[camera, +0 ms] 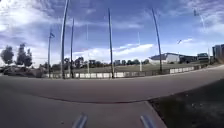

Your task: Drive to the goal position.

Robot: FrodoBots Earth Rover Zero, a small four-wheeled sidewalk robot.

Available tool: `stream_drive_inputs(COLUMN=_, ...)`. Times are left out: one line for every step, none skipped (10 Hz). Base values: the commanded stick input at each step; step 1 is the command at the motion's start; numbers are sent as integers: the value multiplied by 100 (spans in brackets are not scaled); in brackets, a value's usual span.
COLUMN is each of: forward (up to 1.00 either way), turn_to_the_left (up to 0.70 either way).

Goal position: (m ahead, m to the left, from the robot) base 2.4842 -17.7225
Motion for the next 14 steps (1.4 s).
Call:
stream_drive_inputs(forward=70, turn_to_the_left=0)
stream_drive_inputs(forward=70, turn_to_the_left=0)
stream_drive_inputs(forward=70, turn_to_the_left=0)
stream_drive_inputs(forward=70, turn_to_the_left=0)
stream_drive_inputs(forward=70, turn_to_the_left=0)
stream_drive_inputs(forward=70, turn_to_the_left=0)
stream_drive_inputs(forward=70, turn_to_the_left=0)
stream_drive_inputs(forward=70, turn_to_the_left=0)
stream_drive_inputs(forward=70, turn_to_the_left=0)
stream_drive_inputs(forward=70, turn_to_the_left=0)
stream_drive_inputs(forward=70, turn_to_the_left=0)
stream_drive_inputs(forward=70, turn_to_the_left=-23)
stream_drive_inputs(forward=70, turn_to_the_left=-35)
stream_drive_inputs(forward=70, turn_to_the_left=-35)
